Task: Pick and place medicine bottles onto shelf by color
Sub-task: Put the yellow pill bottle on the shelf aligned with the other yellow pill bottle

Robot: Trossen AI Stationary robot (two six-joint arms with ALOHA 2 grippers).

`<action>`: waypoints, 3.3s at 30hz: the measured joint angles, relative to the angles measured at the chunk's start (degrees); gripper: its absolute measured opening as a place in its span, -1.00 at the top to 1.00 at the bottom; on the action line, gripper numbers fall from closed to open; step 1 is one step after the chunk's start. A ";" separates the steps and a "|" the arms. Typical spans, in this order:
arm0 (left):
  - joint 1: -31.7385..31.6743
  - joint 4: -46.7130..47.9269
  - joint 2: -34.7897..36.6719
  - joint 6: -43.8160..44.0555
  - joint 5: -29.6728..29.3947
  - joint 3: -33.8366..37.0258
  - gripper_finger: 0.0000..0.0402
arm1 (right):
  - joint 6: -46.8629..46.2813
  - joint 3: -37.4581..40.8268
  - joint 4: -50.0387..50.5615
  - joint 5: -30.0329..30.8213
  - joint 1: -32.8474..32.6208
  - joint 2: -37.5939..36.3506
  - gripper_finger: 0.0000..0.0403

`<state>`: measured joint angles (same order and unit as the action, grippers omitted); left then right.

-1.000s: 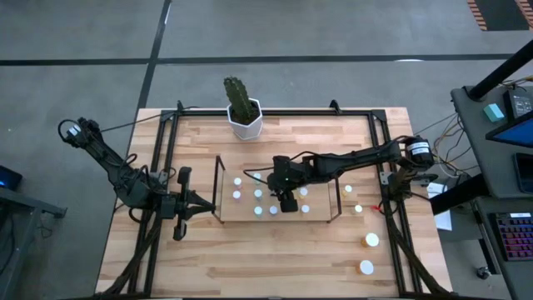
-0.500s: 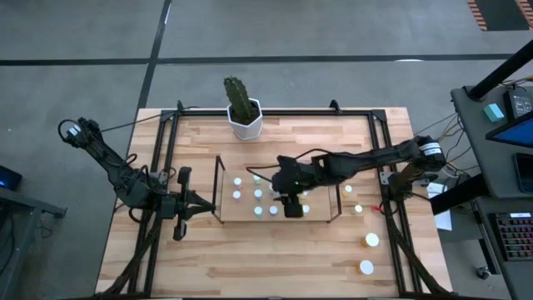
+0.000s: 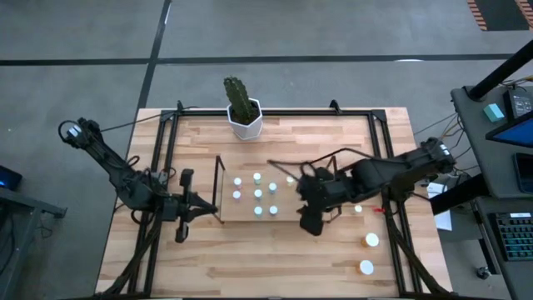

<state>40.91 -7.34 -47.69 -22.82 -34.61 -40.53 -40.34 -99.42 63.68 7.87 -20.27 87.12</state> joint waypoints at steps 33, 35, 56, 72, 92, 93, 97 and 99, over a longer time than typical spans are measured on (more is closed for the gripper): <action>-0.02 -2.95 -1.92 -0.08 -0.22 -0.11 1.00 | -53.76 27.57 18.30 2.15 -14.11 -22.41 0.07; -0.02 -2.93 -1.92 -0.10 -0.22 -0.11 1.00 | -56.24 28.77 18.21 1.50 -15.40 -22.70 0.07; -0.02 -2.75 -1.91 -0.10 -0.17 -0.11 1.00 | -70.81 47.86 10.30 -0.86 -17.60 -23.62 0.07; -0.02 -2.75 -1.89 -0.12 -0.17 -0.11 1.00 | -71.68 54.95 4.14 0.56 -17.60 -23.29 0.07; -0.02 -2.73 -1.89 -0.12 -0.17 -0.11 1.00 | -71.48 56.29 0.07 2.65 -17.60 -18.17 0.07; 0.00 -2.73 -1.89 -0.11 -0.15 -0.11 1.00 | -71.13 56.29 0.05 2.67 -17.60 -17.95 0.07; 0.00 -2.73 -1.89 -0.12 -0.15 -0.11 1.00 | -69.59 56.29 0.08 2.63 -17.60 -18.36 0.07; -0.01 -2.73 -1.89 -0.12 -0.15 -0.11 1.00 | -65.42 56.28 0.19 1.34 -17.60 -18.96 0.07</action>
<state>40.89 -10.07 -49.58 -22.94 -34.76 -40.64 -105.76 -43.15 63.87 9.21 -37.87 68.17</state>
